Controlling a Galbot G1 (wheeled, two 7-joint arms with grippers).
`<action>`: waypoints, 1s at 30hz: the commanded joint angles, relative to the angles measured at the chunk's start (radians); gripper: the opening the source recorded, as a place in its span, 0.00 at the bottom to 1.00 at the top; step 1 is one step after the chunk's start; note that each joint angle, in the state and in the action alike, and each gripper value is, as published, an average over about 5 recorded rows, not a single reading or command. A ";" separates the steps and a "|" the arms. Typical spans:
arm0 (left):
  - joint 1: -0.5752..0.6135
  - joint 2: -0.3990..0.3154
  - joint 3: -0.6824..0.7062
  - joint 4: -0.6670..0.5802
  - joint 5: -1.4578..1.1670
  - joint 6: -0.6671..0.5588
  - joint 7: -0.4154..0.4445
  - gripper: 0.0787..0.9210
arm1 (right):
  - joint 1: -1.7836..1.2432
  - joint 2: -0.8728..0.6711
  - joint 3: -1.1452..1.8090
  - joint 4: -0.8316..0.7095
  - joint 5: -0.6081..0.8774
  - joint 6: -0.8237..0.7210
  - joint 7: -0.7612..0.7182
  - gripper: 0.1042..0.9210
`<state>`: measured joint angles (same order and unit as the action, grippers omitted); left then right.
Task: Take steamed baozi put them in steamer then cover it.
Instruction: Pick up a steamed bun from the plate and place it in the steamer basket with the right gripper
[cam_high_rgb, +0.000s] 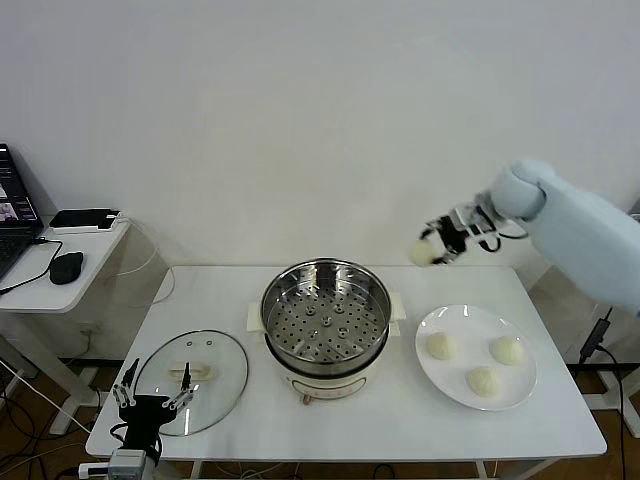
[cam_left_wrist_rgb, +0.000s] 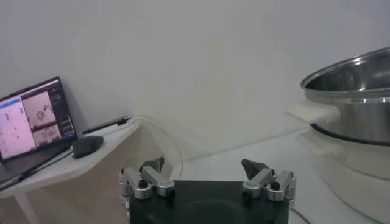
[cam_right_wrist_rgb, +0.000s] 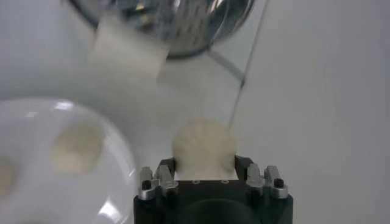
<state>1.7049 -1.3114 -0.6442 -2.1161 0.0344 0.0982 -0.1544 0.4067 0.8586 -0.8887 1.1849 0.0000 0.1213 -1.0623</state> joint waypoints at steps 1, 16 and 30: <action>-0.001 0.023 -0.001 0.015 -0.061 0.013 0.005 0.88 | 0.190 0.139 -0.213 0.063 0.163 0.047 0.050 0.61; 0.016 0.020 -0.041 0.001 -0.063 0.010 0.011 0.88 | 0.086 0.402 -0.372 -0.064 -0.153 0.330 0.143 0.61; 0.024 0.001 -0.049 -0.014 -0.060 0.009 0.012 0.88 | 0.001 0.452 -0.339 -0.200 -0.420 0.455 0.215 0.61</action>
<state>1.7279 -1.3093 -0.6871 -2.1282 -0.0220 0.1067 -0.1430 0.4316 1.2667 -1.2099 1.0428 -0.2836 0.5025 -0.8762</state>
